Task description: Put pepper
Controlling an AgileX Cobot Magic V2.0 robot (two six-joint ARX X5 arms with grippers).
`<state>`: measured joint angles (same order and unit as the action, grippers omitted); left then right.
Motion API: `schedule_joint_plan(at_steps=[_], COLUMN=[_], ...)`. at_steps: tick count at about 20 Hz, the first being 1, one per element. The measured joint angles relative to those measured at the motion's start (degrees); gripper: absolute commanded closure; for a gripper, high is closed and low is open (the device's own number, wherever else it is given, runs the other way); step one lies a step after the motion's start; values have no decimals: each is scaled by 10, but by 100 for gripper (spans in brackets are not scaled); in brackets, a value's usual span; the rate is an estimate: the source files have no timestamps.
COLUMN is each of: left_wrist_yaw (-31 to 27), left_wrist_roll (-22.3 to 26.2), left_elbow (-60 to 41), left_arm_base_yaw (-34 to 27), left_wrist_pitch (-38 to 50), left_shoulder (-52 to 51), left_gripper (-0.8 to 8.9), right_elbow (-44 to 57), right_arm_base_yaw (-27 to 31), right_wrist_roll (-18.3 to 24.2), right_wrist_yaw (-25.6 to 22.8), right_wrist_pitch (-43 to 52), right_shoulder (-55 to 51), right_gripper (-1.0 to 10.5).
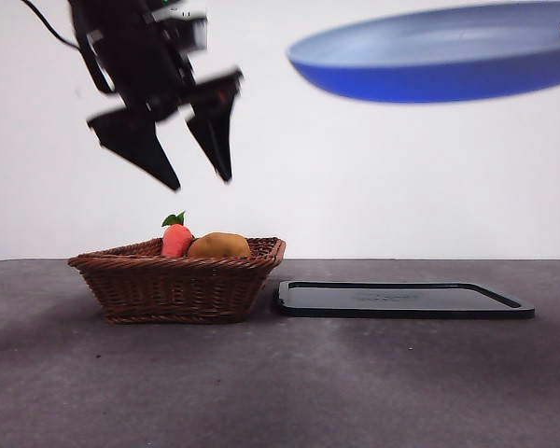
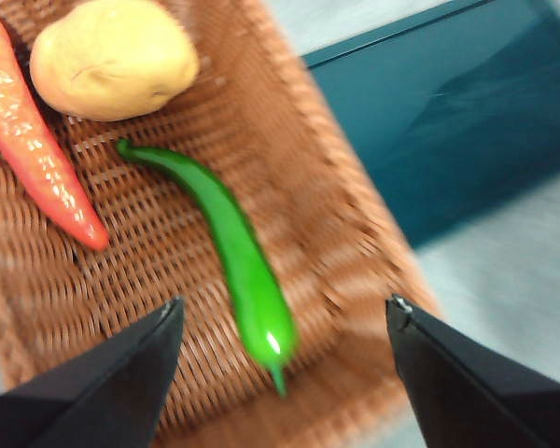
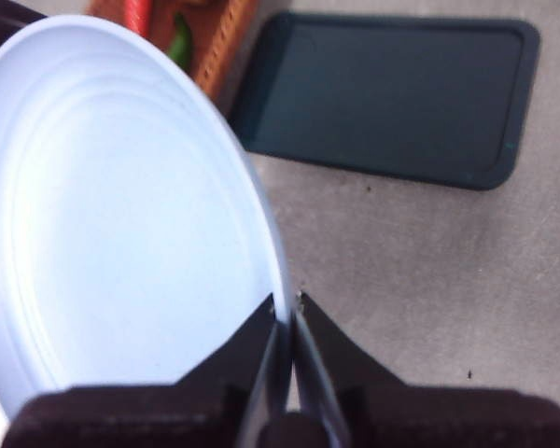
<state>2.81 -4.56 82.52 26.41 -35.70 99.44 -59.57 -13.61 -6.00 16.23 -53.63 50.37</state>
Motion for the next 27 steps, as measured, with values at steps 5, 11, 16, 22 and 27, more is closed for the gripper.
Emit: schedule_joint_plan(at_steps=[5,11,16,22,27], left_wrist_yaw=[-11,-18,-27,-24,-32], left_wrist_roll=[0,0,0,0,0], left_elbow=[17,18,18,19,20], left_arm_base_yaw=[0,0,0,0,3], left_wrist_pitch=[3,17,32,19,15], left_shoulder=[76,131,142,158,162], left_gripper=[439,439,530,547,631], right_elbow=[0,0,0,0,0], right_arm_base_yaw=[0,0,0,0,0], right_wrist_roll=[-16,-22,-22,-22,-22], right_wrist_yaw=[-2,-3,-3,-3,-3], right_wrist_pitch=[-2,-4,-4,-3,-3], right_shoulder=[-39,-44,-44,-44,-44], right_gripper=[941,941,941,941,941])
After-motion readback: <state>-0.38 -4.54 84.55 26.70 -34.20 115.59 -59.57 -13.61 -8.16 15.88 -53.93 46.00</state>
